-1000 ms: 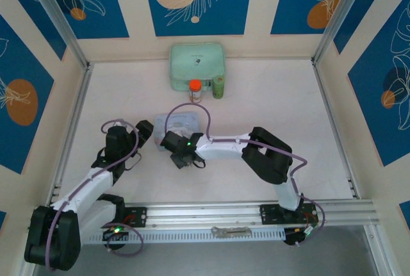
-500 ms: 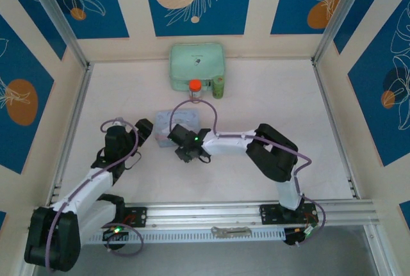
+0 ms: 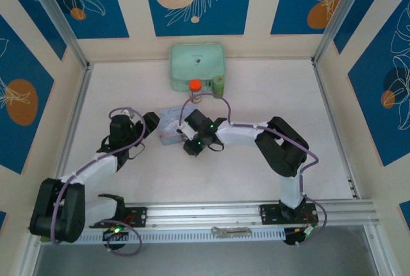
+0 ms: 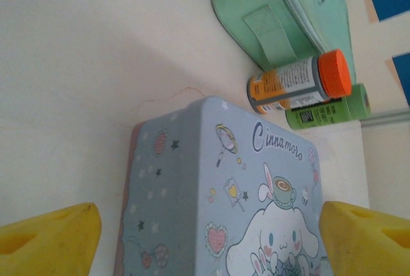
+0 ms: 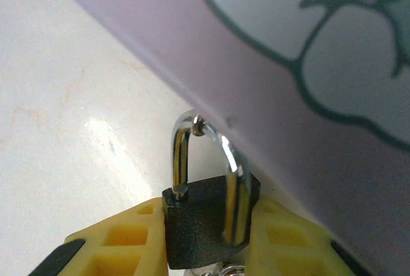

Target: Unlock a padlock with a key

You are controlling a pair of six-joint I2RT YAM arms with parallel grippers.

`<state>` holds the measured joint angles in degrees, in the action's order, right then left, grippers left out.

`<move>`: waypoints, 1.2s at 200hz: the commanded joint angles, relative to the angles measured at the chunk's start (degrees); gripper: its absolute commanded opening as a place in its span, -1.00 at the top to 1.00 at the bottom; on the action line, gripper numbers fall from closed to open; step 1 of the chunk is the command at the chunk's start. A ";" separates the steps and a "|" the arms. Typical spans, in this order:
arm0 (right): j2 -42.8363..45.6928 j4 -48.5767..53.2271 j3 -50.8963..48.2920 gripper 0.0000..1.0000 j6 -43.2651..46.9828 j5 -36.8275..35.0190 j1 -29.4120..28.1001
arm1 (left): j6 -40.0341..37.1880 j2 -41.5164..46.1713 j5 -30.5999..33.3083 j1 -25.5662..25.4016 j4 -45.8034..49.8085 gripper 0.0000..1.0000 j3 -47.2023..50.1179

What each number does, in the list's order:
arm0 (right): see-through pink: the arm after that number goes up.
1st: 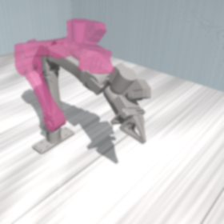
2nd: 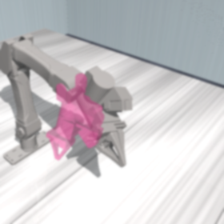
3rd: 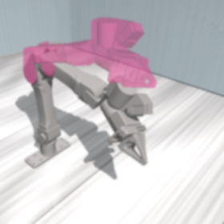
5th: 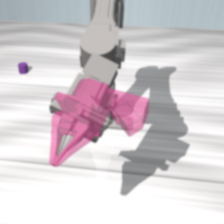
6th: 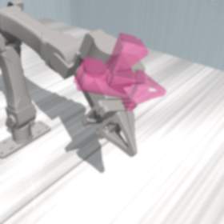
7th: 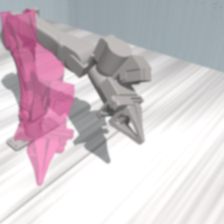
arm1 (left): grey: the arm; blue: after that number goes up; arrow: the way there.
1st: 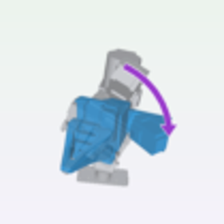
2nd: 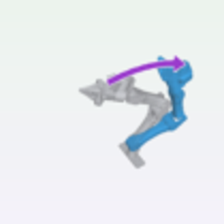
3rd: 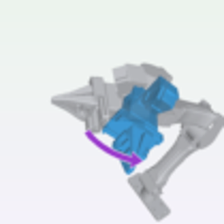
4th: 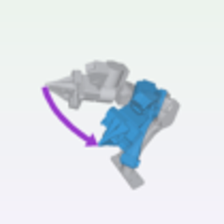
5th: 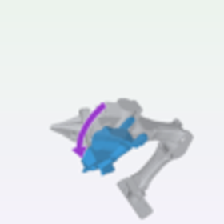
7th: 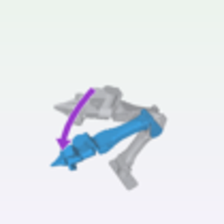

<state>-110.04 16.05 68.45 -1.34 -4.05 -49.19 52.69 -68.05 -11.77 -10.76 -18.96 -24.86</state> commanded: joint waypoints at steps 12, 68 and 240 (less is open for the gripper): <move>-0.18 2.89 3.41 1.00 7.08 8.19 1.20 | -4.65 -3.46 -6.60 0.57 -3.06 -0.67 -3.43; -2.87 7.09 8.48 1.00 14.43 4.43 -0.14 | -5.76 -6.30 -9.59 0.53 -4.33 -0.45 -2.96; -5.23 0.72 10.93 1.00 39.00 -10.30 -3.04 | -6.37 -12.12 -15.08 0.58 -3.81 -0.33 -6.53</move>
<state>-115.72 20.29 79.05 33.63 -15.00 -51.70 47.44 -80.12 -23.42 -10.50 -23.83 -29.54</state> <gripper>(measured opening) 0.193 0.667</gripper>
